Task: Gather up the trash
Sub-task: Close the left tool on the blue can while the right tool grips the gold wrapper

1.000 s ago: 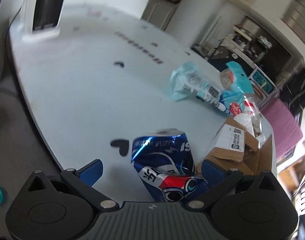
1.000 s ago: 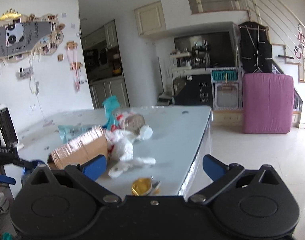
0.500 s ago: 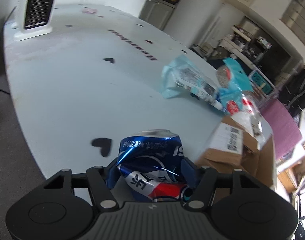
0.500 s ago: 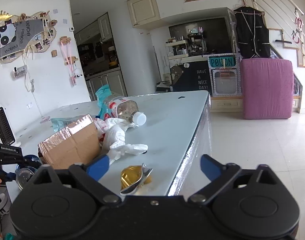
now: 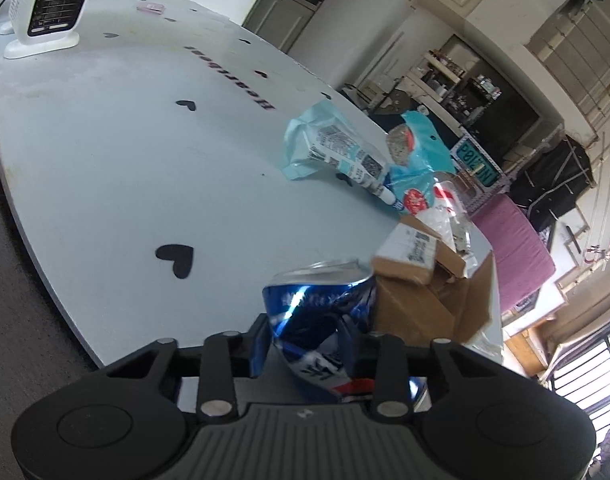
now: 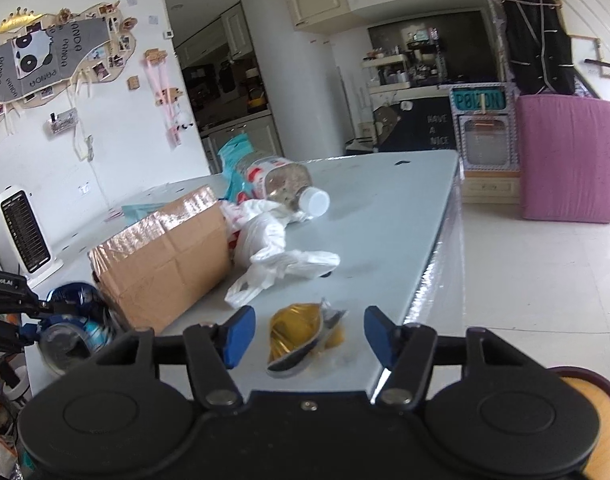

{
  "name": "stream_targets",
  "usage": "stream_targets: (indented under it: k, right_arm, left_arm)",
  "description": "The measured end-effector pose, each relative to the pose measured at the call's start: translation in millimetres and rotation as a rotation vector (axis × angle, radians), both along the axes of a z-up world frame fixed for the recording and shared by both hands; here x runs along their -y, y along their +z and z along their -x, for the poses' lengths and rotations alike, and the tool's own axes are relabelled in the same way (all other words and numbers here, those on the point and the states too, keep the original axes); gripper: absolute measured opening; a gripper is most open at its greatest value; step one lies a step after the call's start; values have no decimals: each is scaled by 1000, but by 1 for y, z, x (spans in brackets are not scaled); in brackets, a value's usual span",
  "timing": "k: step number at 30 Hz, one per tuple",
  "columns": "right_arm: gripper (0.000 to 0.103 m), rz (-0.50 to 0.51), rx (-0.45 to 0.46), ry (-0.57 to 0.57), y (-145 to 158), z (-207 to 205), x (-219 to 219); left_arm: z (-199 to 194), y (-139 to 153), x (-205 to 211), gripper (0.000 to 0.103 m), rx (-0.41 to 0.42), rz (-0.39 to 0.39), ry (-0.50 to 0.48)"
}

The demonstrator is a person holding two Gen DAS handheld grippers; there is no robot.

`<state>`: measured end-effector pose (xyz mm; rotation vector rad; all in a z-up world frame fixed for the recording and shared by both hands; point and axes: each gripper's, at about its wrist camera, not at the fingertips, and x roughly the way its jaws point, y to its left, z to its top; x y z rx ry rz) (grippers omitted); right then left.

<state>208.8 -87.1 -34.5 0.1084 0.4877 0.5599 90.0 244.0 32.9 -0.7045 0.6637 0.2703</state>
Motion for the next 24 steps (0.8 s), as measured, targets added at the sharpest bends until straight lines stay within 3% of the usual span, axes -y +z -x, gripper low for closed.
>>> stream_targets:
  k: [4, 7, 14, 20, 24]
  right_arm:
    - [62, 43, -11, -4, -8, -8, -11]
    - [44, 52, 2, -10, -9, -6, -13]
    - [44, 9, 2, 33, -2, 2, -8]
    - [44, -53, 13, 142, 14, 18, -14]
    - [43, -40, -10, 204, 13, 28, -24]
  left_arm:
    - [0, 3, 4, 34, 14, -14, -21]
    - [3, 4, 9, 33, 32, -23, -37]
    - [11, 6, 20, 31, 56, -27, -107]
    - [6, 3, 45, 31, 60, 10, -234]
    - [-2, -1, 65, 31, 65, 50, -287]
